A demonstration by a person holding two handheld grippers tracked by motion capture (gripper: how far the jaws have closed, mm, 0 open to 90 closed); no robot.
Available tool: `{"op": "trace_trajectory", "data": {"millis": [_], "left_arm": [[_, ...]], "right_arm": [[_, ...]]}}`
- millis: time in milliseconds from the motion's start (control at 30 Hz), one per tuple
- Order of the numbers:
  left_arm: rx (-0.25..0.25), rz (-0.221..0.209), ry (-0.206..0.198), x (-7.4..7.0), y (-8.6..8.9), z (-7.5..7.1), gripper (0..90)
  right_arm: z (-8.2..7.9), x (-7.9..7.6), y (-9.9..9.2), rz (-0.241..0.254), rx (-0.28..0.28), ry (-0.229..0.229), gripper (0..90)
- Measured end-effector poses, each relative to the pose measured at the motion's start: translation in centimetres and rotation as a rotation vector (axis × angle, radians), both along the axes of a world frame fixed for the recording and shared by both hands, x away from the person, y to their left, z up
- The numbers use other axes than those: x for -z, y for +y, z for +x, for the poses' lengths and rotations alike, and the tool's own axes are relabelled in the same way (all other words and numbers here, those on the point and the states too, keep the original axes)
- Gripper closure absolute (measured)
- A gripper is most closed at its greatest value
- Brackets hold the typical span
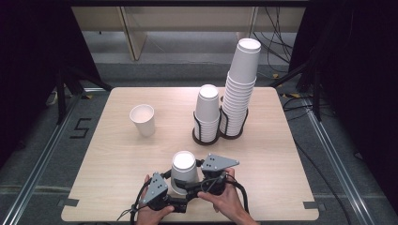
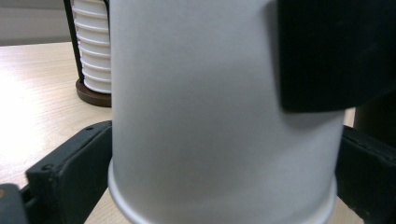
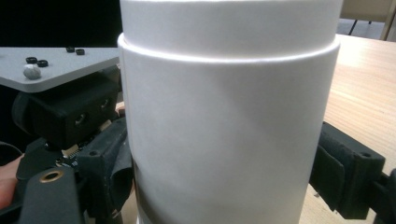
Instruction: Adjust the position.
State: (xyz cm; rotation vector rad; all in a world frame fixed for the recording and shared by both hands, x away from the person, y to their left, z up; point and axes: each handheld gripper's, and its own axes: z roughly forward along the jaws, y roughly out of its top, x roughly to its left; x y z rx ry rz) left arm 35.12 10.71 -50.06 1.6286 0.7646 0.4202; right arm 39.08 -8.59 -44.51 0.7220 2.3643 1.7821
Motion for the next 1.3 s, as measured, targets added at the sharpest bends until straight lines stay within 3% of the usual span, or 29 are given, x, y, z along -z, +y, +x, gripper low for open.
{"op": "trace_trajectory", "data": {"millis": [100, 133, 300, 333, 400, 500, 533, 667, 767, 833, 933, 1200, 1233, 1267, 1300], "left_arm": [[0.000, 0.003, -0.003, 0.0, -0.1, 0.0, 1.0], [0.002, 0.005, -0.005, 0.0, -0.2, 0.0, 1.3], [-0.005, 0.016, -0.009, 0.0, -0.2, -0.1, 2.0], [-0.008, 0.021, -0.011, 0.1, -0.2, -0.2, 2.4], [-0.002, 0.017, -0.021, 0.2, -0.3, -0.1, 3.4], [0.001, 0.046, -0.017, 0.1, -0.1, -0.1, 4.6], [0.008, 0.043, -0.027, 0.1, -0.2, 0.0, 5.0], [0.054, 0.074, -0.039, -0.1, -0.1, 0.1, 5.5], [0.071, 0.124, -0.052, -0.4, 0.2, -0.1, 5.9], [0.094, 0.130, -0.051, -0.5, 0.3, -0.1, 6.2], [0.119, 0.195, -0.045, -0.6, 0.5, -0.2, 6.2], [0.198, 0.330, -0.089, -0.8, 0.4, -0.4, 6.3], [0.201, 0.323, -0.090, -0.7, 0.3, -0.5, 6.3], [0.204, 0.333, -0.088, -0.8, 0.4, -0.5, 6.2], [0.204, 0.321, -0.085, -0.7, 0.3, -0.5, 6.0]], "right_arm": [[0.2, 0.1, 0.1, 0.000, -0.008, -0.027, 18.0], [0.0, 0.1, 0.2, 0.002, -0.004, -0.005, 18.0], [0.0, 0.1, 0.2, -0.002, -0.009, 0.006, 17.8], [0.1, 0.2, 0.2, -0.001, -0.005, -0.016, 17.5], [0.1, 0.2, 0.2, -0.010, -0.011, 0.005, 16.8], [0.1, 0.2, 0.1, -0.018, 0.002, 0.019, 15.7], [0.2, 0.2, 0.1, -0.026, 0.005, -0.002, 15.5], [0.2, -0.2, 0.0, -0.045, -0.035, 0.030, 15.2], [0.2, -1.0, -0.5, -0.055, -0.045, 0.025, 15.6], [0.3, -1.8, -1.1, -0.059, -0.052, 0.011, 15.9], [0.3, -2.7, -1.6, -0.055, -0.069, -0.003, 16.1], [0.3, -3.7, -2.5, -0.141, -0.124, 0.040, 18.2], [0.4, -3.6, -2.5, -0.138, -0.132, 0.027, 20.5], [0.2, -3.6, -2.5, -0.157, -0.145, 0.058, 22.8], [0.2, -3.6, -2.5, -0.167, -0.147, 0.052, 23.0]]}}
